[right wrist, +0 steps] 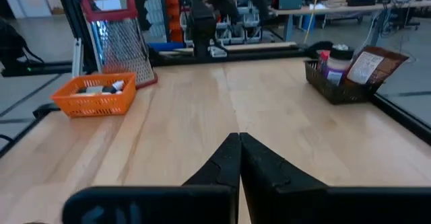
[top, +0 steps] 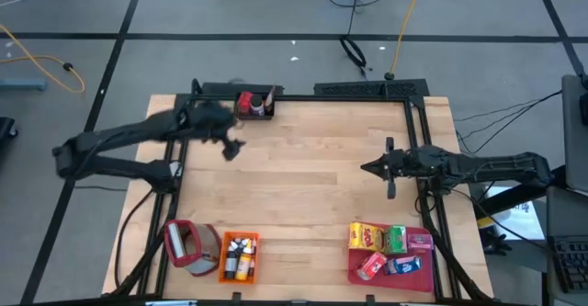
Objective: Pick & Place Kitchen Items
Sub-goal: Return to Home Position
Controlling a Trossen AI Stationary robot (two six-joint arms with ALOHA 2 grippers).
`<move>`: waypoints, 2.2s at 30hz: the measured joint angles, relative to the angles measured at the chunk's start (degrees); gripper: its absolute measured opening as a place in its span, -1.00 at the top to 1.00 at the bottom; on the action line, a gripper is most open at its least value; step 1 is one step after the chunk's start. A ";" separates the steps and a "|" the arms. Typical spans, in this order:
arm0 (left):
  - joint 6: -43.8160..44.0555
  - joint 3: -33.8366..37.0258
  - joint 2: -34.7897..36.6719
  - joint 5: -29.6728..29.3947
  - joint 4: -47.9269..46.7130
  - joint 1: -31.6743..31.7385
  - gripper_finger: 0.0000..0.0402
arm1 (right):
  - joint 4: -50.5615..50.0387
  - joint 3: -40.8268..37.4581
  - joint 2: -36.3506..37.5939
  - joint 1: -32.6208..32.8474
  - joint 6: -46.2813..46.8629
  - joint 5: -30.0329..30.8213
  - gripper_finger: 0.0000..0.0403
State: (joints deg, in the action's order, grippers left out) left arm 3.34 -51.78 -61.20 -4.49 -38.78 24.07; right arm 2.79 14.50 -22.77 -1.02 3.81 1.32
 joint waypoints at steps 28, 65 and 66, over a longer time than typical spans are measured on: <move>14.38 51.01 39.36 -34.72 43.45 -45.28 -0.85 | -10.59 -6.71 22.39 -0.11 -0.75 0.84 1.00; 7.30 50.80 38.72 -36.30 43.31 -47.16 -0.88 | -5.67 -7.08 21.21 -0.13 5.99 0.13 1.00; 7.32 50.80 38.72 -36.30 43.31 -47.16 -0.88 | -5.69 -7.08 21.16 -0.13 5.99 0.13 1.00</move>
State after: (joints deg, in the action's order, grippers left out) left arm 10.66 -0.97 -22.48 -40.80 4.54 -23.08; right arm -2.90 7.42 -1.61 -1.15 9.80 1.45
